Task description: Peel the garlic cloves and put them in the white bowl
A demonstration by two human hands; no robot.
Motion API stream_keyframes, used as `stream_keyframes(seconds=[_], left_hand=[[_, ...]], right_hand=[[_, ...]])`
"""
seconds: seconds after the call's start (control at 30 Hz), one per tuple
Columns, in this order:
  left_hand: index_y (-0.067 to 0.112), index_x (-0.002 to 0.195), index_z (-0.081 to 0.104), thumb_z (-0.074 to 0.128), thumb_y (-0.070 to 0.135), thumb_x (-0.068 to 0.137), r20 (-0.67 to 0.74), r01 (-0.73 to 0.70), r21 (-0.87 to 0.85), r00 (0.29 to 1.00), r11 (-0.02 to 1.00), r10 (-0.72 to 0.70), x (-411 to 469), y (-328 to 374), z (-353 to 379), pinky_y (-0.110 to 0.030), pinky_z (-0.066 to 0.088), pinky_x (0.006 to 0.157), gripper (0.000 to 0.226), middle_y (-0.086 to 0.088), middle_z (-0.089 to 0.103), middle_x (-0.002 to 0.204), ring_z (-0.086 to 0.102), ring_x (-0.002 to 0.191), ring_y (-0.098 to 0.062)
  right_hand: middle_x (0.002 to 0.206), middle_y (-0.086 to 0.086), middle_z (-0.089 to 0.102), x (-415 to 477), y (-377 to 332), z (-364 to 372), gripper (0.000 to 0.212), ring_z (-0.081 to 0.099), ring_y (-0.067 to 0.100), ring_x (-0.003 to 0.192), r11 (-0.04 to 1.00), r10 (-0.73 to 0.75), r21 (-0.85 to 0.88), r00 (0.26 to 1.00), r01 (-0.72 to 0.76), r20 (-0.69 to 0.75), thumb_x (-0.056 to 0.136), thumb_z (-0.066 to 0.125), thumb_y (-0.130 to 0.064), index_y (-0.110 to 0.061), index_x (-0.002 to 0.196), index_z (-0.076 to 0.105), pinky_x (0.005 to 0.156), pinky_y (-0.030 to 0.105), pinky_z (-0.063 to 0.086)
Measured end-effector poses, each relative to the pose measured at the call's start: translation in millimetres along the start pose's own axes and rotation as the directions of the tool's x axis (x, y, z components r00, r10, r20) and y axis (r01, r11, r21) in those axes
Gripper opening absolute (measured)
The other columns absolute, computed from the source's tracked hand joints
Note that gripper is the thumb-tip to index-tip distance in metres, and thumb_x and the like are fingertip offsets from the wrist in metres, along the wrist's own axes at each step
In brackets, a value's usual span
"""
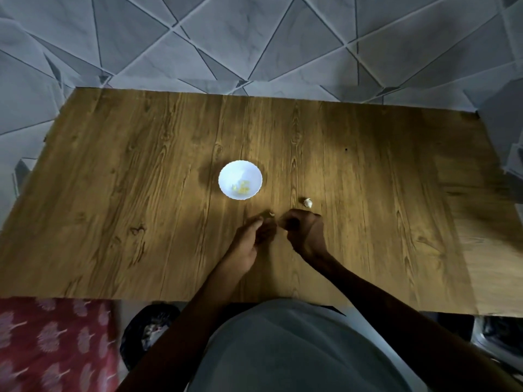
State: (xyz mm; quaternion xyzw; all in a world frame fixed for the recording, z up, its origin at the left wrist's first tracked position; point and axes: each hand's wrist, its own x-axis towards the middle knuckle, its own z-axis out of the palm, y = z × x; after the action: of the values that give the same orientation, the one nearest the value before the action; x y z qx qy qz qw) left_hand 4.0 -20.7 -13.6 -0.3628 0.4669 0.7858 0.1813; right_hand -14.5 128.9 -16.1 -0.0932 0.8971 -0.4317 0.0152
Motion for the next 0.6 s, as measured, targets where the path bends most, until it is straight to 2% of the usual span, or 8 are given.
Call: stream_keyframes(seconds=[0.03, 0.1, 0.2, 0.27, 0.4, 0.43, 0.5, 0.6], left_hand=[[0.01, 0.093, 0.069, 0.049, 0.018, 0.1, 0.013, 0.084, -0.115, 0.996, 0.99, -0.083, -2, 2, 6, -0.035, 0.055, 0.083, 0.023, -0.01, 0.074, 0.086, 0.067, 0.086, -0.023], [0.009, 0.088, 0.065, 0.046, 0.021, 0.1, 0.074, 0.211, -0.297, 0.977, 0.931, -0.198, -6, 4, 15, -0.03, 0.052, 0.068, 0.026, -0.008, 0.073, 0.072, 0.066, 0.076, -0.02], [0.008, 0.093, 0.062, 0.038, 0.019, 0.1, 0.136, 0.254, -0.419, 0.967, 0.872, -0.217, -9, 6, 25, -0.023, 0.051, 0.056, 0.027, -0.006, 0.072, 0.069, 0.068, 0.062, -0.016], [0.005, 0.093, 0.062, 0.034, 0.015, 0.101, 0.138, 0.249, -0.434, 0.968, 0.866, -0.209, -12, 9, 30, -0.023, 0.049, 0.054, 0.031, -0.006, 0.071, 0.066, 0.067, 0.058, -0.016], [0.002, 0.085, 0.06, 0.034, 0.01, 0.099, 0.117, 0.216, -0.478, 0.976, 0.851, -0.183, -15, 10, 35, -0.022, 0.053, 0.047, 0.031, -0.009, 0.067, 0.062, 0.066, 0.05, -0.018], [0.0, 0.086, 0.061, 0.034, 0.011, 0.1, 0.11, 0.219, -0.498, 0.976, 0.839, -0.19, -14, 11, 34, -0.025, 0.056, 0.049, 0.032, -0.013, 0.069, 0.066, 0.068, 0.052, -0.021], [-0.001, 0.091, 0.063, 0.033, 0.017, 0.102, 0.096, 0.222, -0.484, 0.975, 0.846, -0.201, -12, 11, 28, -0.031, 0.06, 0.058, 0.037, -0.016, 0.071, 0.079, 0.071, 0.063, -0.025], [0.002, 0.093, 0.062, 0.029, 0.02, 0.105, 0.071, 0.198, -0.411, 0.98, 0.89, -0.185, -14, 16, 15, -0.033, 0.052, 0.079, 0.039, -0.014, 0.069, 0.091, 0.065, 0.084, -0.024]], right_hand=[[0.076, -0.001, 0.073, 1, -11, -2, 0.03, 0.068, 0.01, 0.071, 0.996, 0.051, 0.068, 0.998, -0.053, 0.031, 0.071, 0.059, 0.015, -0.01, 0.078, 0.074, 0.066, 0.032, 0.058], [0.081, 0.001, 0.076, 2, -31, -9, 0.029, 0.069, 0.008, 0.073, 0.999, 0.047, 0.012, 0.989, -0.049, 0.141, 0.075, 0.059, 0.01, -0.011, 0.082, 0.077, 0.069, 0.029, 0.057], [0.094, 0.003, 0.076, 1, -45, -17, 0.029, 0.071, 0.02, 0.081, 0.96, -0.05, -0.249, 0.957, 0.124, 0.284, 0.082, 0.06, 0.001, -0.017, 0.097, 0.077, 0.072, 0.038, 0.056], [0.093, -0.001, 0.076, -3, -44, -20, 0.027, 0.071, 0.019, 0.081, 0.935, -0.079, -0.319, 0.969, 0.154, 0.235, 0.086, 0.061, -0.005, -0.023, 0.099, 0.076, 0.071, 0.035, 0.056], [0.085, -0.005, 0.076, -3, -37, -28, 0.025, 0.069, 0.003, 0.073, 0.998, -0.054, -0.024, 0.996, 0.056, 0.067, 0.081, 0.064, 0.003, -0.017, 0.089, 0.078, 0.067, 0.019, 0.055], [0.083, -0.005, 0.076, 0, -31, -32, 0.024, 0.068, 0.003, 0.07, 0.998, -0.068, -0.002, 0.998, 0.068, 0.01, 0.081, 0.065, 0.005, -0.015, 0.087, 0.078, 0.066, 0.02, 0.056], [0.082, -0.001, 0.076, 5, -14, -40, 0.022, 0.066, 0.003, 0.067, 0.994, -0.068, -0.09, 0.994, 0.06, -0.09, 0.083, 0.066, 0.006, -0.013, 0.085, 0.077, 0.064, 0.027, 0.059], [0.091, 0.002, 0.075, 3, 17, -48, 0.022, 0.067, 0.008, 0.074, 0.964, 0.034, -0.265, 0.999, -0.032, 0.003, 0.088, 0.061, 0.005, -0.01, 0.093, 0.076, 0.067, 0.022, 0.054]])
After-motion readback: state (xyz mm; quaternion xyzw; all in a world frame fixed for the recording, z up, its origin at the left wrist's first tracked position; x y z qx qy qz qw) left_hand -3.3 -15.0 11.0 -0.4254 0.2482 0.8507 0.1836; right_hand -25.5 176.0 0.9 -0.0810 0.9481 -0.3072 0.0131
